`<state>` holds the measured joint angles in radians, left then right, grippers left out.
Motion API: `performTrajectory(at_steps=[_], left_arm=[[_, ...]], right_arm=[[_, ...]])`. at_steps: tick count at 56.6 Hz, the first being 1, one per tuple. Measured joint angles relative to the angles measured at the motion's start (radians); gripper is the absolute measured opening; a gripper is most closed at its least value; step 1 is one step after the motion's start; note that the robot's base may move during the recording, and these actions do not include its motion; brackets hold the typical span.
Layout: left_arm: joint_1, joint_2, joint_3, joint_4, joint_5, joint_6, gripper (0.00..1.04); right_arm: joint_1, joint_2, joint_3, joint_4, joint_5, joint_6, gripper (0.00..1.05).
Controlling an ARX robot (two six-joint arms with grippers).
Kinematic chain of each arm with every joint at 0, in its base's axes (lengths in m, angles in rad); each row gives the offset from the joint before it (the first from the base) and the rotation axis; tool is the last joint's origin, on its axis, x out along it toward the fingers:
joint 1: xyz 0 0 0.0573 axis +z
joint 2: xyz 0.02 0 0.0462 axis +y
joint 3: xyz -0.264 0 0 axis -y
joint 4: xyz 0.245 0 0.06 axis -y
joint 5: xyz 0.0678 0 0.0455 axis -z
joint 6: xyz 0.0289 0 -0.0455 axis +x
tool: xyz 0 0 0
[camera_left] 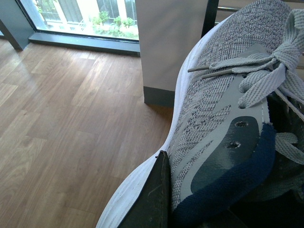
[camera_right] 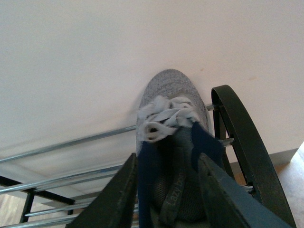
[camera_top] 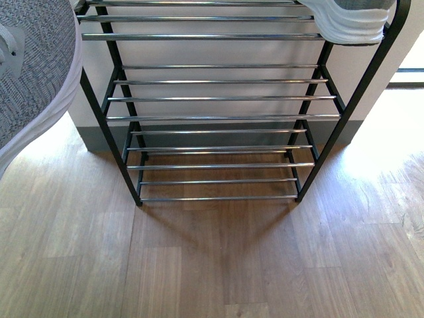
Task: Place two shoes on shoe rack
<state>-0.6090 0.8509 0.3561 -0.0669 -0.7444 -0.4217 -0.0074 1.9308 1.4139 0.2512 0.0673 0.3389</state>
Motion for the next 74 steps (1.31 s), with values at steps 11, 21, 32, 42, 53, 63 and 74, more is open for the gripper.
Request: performTrajectory(at_steps=[11,21,32,42,53,63,74], left_arm=[[0.000,0.000,0.000,0.000,0.000,0.000,0.02],[0.000,0.000,0.000,0.000,0.000,0.000,0.02],[0.000,0.000,0.000,0.000,0.000,0.000,0.02],[0.000,0.000,0.000,0.000,0.000,0.000,0.02],[0.000,0.000,0.000,0.000,0.000,0.000,0.02],[0.000,0.000,0.000,0.000,0.000,0.000,0.02],[0.000,0.000,0.000,0.000,0.000,0.000,0.02]], right_arm=[[-0.029,-0.157,-0.109,-0.006,-0.108,-0.016,0.79],[-0.085,-0.326,-0.224,-0.049,-0.229,-0.020,0.96],[-0.203,-0.596,-0.419,-0.140,-0.406,-0.070,0.96],[-0.395,-0.929,-0.612,-0.287,-0.646,-0.124,0.96],[-0.634,-1.202,-0.764,-0.390,-0.832,-0.183,0.96],[-0.729,-1.279,-0.836,-0.341,-0.876,-0.179,0.96],[-0.727,-1.291,-0.854,-0.302,-0.852,-0.197,0.93]])
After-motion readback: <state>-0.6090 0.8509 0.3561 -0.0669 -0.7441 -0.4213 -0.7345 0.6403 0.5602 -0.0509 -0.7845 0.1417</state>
